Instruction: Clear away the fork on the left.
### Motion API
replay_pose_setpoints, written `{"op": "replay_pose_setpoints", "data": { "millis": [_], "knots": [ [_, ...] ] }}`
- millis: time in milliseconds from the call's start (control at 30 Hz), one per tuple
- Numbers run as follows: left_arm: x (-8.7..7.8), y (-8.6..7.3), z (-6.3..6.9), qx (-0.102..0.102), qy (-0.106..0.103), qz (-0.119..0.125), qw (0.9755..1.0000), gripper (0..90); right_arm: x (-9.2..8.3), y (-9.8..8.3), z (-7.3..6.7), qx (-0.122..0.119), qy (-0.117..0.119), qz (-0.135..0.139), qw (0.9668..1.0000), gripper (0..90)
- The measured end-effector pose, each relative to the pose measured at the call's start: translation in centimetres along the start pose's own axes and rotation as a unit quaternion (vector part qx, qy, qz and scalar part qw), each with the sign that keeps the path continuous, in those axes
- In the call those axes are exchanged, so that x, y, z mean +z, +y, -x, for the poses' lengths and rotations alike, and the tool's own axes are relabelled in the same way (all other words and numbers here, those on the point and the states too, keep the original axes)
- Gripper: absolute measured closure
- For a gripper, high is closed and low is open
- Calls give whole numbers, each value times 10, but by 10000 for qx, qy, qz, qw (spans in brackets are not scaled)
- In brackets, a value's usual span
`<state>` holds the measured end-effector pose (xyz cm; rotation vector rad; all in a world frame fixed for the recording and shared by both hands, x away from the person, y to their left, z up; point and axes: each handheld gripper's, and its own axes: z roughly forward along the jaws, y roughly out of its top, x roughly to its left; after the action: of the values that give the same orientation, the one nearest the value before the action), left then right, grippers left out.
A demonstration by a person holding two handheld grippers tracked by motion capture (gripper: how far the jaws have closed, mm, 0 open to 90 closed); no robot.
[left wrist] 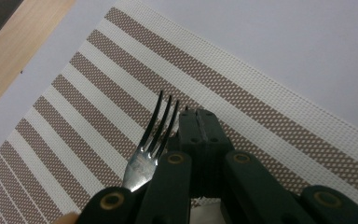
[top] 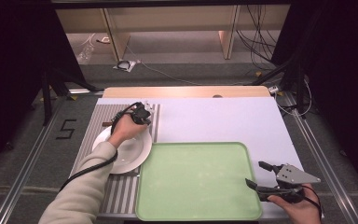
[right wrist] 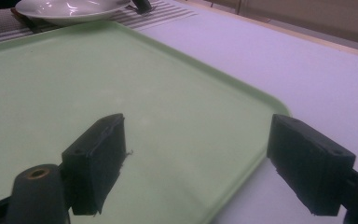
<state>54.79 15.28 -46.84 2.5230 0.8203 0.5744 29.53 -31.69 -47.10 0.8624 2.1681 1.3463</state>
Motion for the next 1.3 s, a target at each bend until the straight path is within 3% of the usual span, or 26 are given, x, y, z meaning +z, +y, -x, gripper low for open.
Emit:
{"op": "replay_pose_setpoints", "data": {
  "millis": [400, 900, 1300],
  "knots": [
    [17, 6, -17, -213, 88, -132, 9996, 898, 1, -1, 0, 10, 2, 4, 10000, 206],
    [28, 15, -34, -420, 174, -177, 9988, 899, 1, -1, 0, 13, 9, 3, 10000, 206],
    [30, 18, -38, -379, 240, -228, 9987, 899, 1, -1, 0, 8, 9, 2, 10000, 206]
  ]
}}
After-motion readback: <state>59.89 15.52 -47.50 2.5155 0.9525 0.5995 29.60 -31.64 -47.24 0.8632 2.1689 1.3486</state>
